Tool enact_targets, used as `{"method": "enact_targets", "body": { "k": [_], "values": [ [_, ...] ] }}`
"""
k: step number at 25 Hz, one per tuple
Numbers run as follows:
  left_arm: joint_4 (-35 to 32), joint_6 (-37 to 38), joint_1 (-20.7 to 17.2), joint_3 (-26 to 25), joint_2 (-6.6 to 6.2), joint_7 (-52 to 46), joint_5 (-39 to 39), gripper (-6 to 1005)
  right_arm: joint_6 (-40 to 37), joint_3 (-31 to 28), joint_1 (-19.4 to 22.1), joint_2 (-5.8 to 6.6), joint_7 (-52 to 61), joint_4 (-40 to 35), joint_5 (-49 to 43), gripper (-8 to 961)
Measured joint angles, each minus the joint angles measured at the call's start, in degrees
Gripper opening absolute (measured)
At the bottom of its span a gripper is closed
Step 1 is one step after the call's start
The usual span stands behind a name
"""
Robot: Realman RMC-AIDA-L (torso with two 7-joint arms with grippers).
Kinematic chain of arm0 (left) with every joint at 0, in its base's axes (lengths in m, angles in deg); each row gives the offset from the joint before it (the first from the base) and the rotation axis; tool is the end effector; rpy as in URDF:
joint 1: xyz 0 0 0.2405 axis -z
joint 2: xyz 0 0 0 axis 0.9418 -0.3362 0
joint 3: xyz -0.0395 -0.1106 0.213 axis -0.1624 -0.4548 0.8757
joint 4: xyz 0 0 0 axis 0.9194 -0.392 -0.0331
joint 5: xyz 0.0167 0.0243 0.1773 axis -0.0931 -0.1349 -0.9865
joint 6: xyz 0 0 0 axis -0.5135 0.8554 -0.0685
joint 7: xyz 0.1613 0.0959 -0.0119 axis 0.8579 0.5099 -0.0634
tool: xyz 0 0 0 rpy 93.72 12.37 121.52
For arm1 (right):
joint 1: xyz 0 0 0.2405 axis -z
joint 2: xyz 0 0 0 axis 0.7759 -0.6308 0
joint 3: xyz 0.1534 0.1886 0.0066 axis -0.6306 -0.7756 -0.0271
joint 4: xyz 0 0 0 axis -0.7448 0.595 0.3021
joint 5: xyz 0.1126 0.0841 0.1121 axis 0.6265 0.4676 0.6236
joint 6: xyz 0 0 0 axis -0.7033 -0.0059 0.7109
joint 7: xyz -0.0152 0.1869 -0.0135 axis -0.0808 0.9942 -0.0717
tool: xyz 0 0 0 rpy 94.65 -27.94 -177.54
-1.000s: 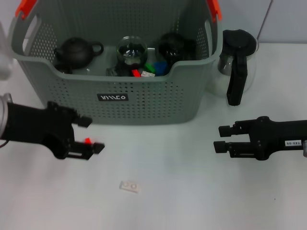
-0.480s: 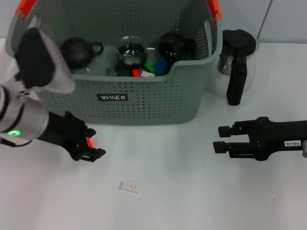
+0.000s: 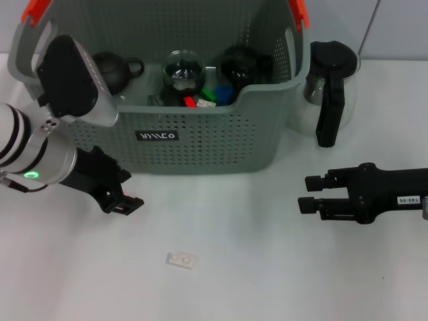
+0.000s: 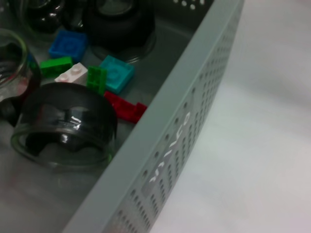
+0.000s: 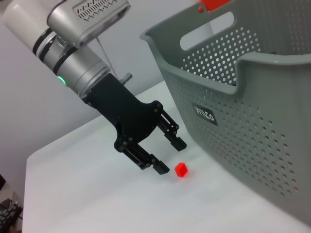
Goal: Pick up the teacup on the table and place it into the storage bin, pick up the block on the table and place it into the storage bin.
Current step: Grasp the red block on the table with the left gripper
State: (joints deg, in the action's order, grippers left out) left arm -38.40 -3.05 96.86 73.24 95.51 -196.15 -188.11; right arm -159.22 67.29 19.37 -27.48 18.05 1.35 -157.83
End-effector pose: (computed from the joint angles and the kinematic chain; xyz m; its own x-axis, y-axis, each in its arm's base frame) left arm -0.2387 0.3230 -0.0350 0.8847 0.4011 -0.2373 0.2820 -0.8662 -0.4126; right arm 0.2180 0.3035 -0.0386 0.7977 -0.4784 -0.3672 -0.5120 -0.8590 0.0067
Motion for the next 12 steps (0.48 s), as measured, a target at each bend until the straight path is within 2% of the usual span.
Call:
{"method": "enact_targets", "body": {
  "k": [12],
  "values": [
    [4.3,-5.4,0.9,4.9,-0.02,-2.7,-5.0,564,0.3,-0.1,-0.2,0.00,0.0,0.0,0.0,584]
  ]
}}
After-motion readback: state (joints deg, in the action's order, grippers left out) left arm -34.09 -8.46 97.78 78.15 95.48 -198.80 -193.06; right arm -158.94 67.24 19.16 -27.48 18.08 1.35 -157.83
